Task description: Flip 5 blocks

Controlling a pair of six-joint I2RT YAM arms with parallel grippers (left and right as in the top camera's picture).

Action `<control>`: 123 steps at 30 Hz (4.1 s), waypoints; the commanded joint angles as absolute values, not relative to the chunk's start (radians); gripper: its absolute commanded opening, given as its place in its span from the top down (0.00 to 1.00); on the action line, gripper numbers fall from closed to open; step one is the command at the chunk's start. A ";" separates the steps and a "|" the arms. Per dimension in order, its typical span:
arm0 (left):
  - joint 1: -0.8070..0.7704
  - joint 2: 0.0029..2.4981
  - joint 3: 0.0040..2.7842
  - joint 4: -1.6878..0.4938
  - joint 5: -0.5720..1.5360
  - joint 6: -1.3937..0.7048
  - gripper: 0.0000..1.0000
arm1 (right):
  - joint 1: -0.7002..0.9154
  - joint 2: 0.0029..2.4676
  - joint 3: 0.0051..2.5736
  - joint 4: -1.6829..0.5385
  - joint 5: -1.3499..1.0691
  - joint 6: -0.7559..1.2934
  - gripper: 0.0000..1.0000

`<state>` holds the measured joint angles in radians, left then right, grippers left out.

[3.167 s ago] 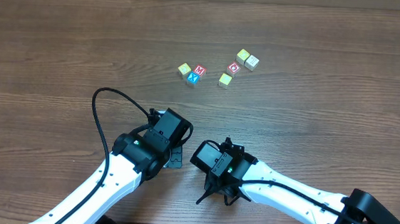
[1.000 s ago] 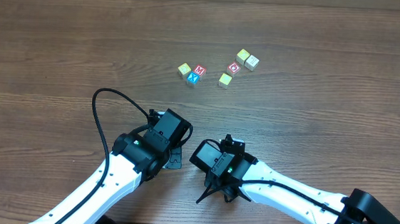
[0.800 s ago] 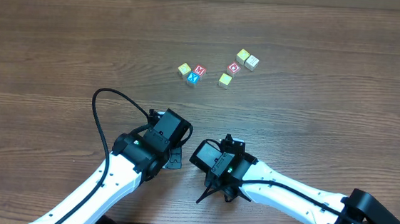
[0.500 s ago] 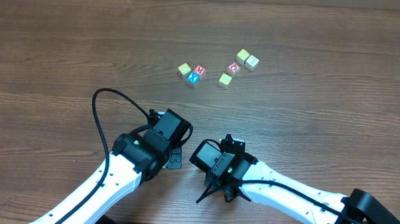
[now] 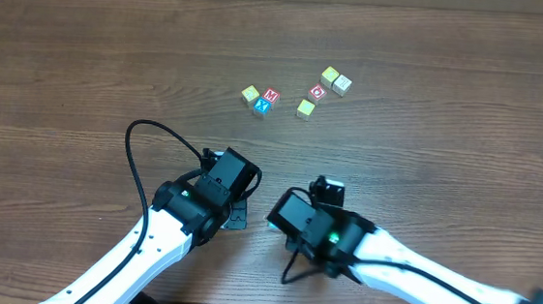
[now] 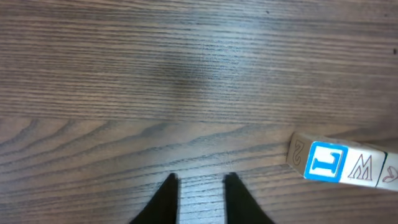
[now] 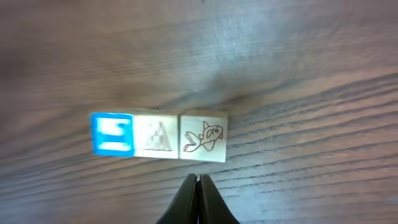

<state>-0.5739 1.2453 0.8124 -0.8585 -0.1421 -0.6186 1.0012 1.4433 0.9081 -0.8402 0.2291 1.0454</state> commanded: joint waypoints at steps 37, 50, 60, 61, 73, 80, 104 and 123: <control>-0.569 1.417 0.825 -0.725 0.098 -0.316 0.96 | 0.978 1.213 0.832 -0.991 0.252 0.968 0.96; -0.569 1.527 0.825 -0.683 0.097 -0.246 0.96 | 0.922 1.215 0.622 -0.673 0.178 0.863 0.96; -0.569 1.538 0.824 -0.637 0.099 -0.236 0.96 | 0.920 1.293 0.572 -0.491 0.178 0.864 0.96; -0.569 1.538 0.824 -0.638 0.099 -0.236 0.96 | 0.920 1.312 0.572 -0.474 0.178 0.866 0.96; -0.570 1.538 0.824 -0.643 0.133 -0.236 0.96 | 0.753 1.341 0.573 -0.450 0.116 0.885 0.96; -0.570 1.537 0.824 -0.645 0.181 -0.235 0.96 | 0.692 1.343 0.573 -0.432 -0.080 0.890 0.96; -0.570 1.538 0.824 -0.654 0.241 -0.202 0.96 | 0.692 1.478 0.573 -0.334 -0.181 0.954 0.96; -0.569 1.571 0.820 -0.625 0.124 -0.278 0.96 | 0.692 1.478 0.573 -0.334 -0.182 0.954 0.96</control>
